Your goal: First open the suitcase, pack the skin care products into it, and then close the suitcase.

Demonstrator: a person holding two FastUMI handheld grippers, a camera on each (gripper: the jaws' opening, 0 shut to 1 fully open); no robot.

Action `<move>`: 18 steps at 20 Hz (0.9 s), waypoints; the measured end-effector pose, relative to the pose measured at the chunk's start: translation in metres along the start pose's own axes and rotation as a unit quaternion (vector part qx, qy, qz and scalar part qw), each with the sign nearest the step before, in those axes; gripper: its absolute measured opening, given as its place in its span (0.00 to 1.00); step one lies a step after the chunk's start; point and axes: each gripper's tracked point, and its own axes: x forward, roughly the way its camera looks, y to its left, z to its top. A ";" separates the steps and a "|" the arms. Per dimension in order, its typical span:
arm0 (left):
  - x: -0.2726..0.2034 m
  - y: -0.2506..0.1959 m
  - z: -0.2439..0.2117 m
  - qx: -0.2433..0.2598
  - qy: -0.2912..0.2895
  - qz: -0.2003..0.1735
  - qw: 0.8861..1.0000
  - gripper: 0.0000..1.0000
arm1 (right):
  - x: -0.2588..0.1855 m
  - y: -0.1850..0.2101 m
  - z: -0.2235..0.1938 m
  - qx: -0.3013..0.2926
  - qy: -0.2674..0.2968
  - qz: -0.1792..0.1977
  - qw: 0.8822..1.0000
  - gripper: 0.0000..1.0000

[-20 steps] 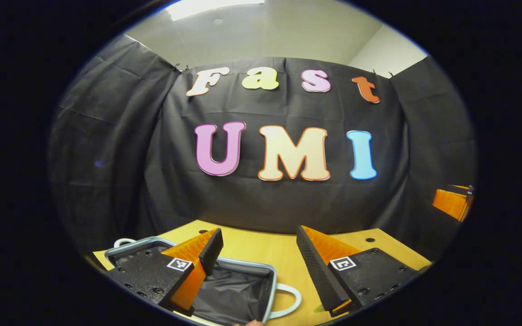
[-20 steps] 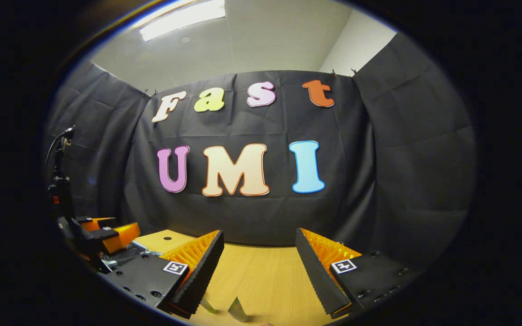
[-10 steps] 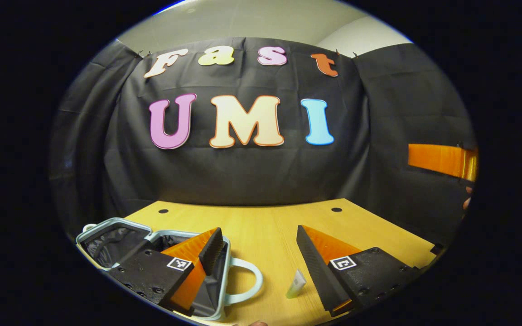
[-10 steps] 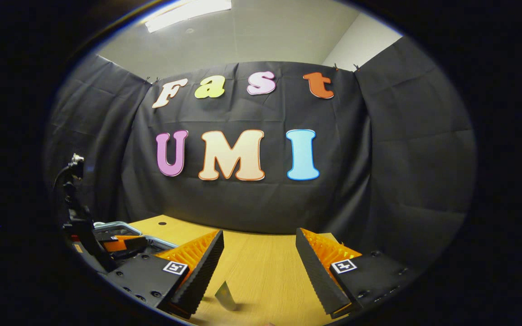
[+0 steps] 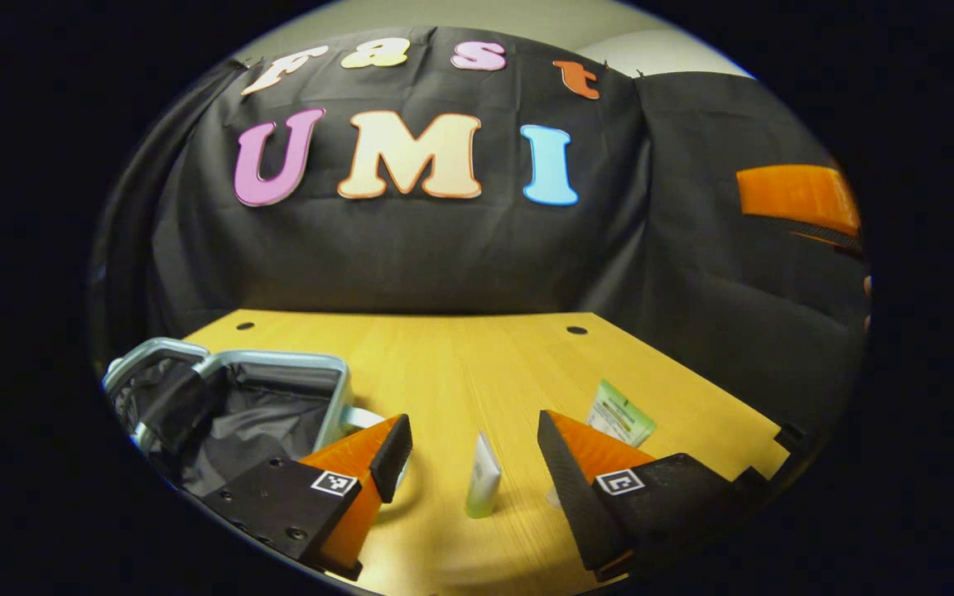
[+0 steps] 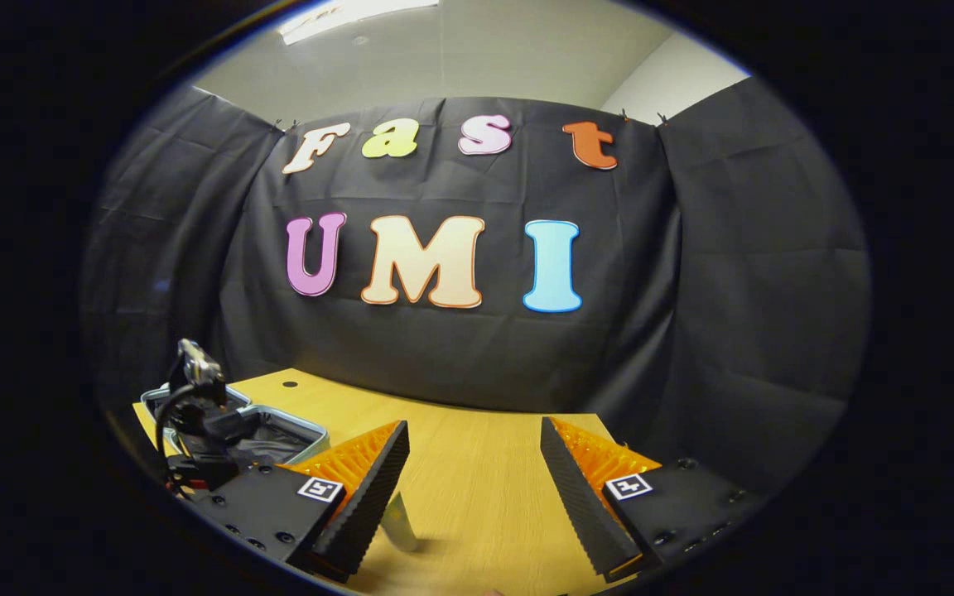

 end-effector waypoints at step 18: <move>-0.019 0.011 -0.009 -0.022 0.083 0.023 0.996 0.11 | -0.010 0.041 -0.063 0.034 0.091 0.065 0.993 0.99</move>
